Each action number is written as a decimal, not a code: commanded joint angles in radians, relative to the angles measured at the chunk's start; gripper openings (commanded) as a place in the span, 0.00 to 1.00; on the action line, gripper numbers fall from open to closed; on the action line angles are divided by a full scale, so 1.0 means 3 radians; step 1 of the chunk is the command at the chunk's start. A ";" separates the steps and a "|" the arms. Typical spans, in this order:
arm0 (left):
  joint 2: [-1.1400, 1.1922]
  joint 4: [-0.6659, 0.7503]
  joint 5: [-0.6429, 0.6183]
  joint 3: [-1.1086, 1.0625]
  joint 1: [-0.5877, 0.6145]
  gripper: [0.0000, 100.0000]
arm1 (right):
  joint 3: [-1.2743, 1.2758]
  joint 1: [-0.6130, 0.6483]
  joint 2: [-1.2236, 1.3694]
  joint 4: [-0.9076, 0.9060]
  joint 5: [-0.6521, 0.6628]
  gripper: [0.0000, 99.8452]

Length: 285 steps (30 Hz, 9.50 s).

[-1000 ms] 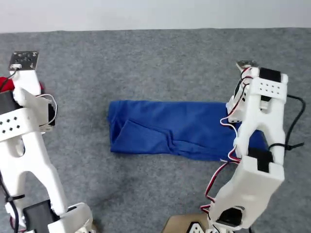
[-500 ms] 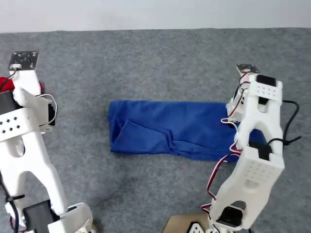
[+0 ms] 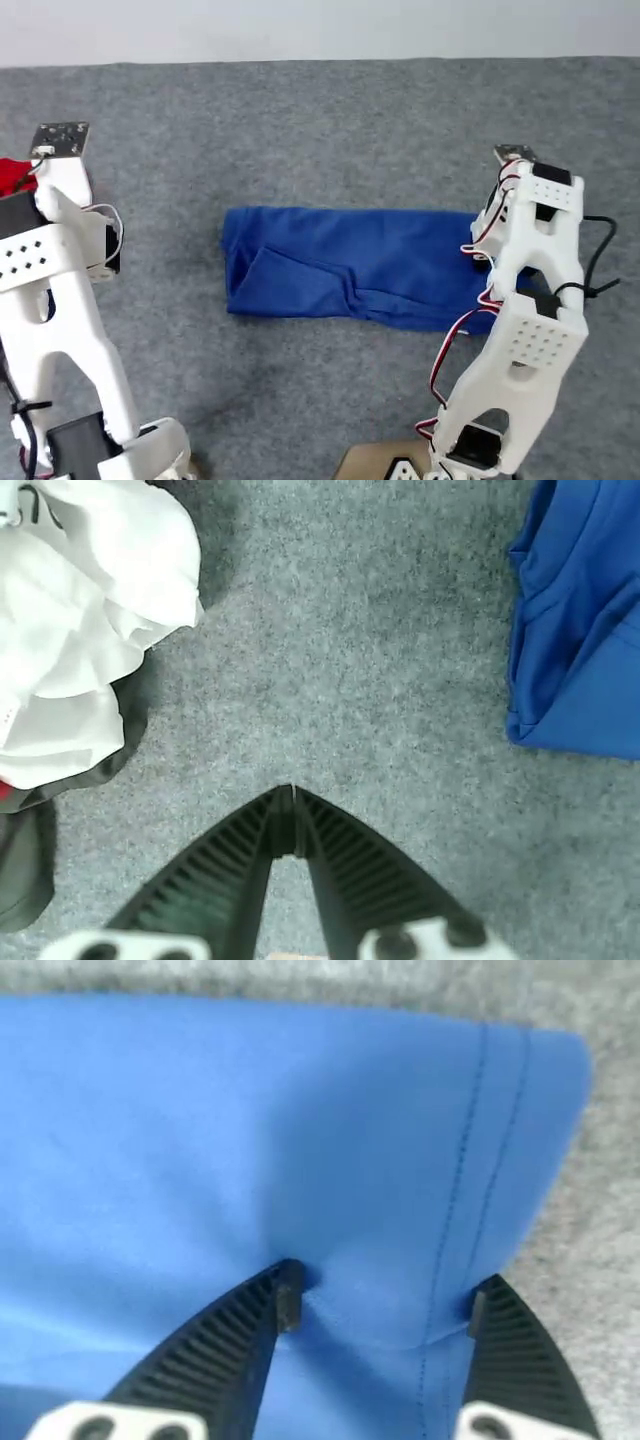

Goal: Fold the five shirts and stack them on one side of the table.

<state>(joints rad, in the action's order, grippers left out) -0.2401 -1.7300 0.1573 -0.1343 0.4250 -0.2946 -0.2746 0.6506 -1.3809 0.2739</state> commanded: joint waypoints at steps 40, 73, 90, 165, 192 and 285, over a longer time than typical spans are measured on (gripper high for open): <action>-0.0128 -0.0077 0.0000 -0.0018 0.0005 0.01 | -0.0128 -0.0519 -0.0683 -0.0233 0.0670 0.01; -0.0128 -0.0077 0.0000 -0.0003 0.0005 0.01 | -0.0133 0.2064 -0.1588 -0.0780 0.0220 0.01; -0.0128 -0.0072 0.0000 -0.0018 0.0005 0.01 | -0.0133 0.2637 -0.0954 -0.0049 0.0199 0.01; -0.0107 -0.0026 0.0000 -0.0028 0.0020 0.01 | -0.0844 0.2698 -0.0877 -0.1138 0.0767 0.01; -0.0128 -0.0026 0.0000 -0.0161 0.0026 0.01 | -0.1560 0.3491 -0.0417 -0.1353 0.0670 0.01; -0.1412 0.0092 0.0026 -0.0494 0.0767 0.01 | -0.1611 0.3373 0.0064 -0.1118 0.0598 0.01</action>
<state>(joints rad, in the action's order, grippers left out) -0.6406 -1.7192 0.1573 -0.2846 0.6506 -0.6889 0.7365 0.7641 -1.6479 0.4580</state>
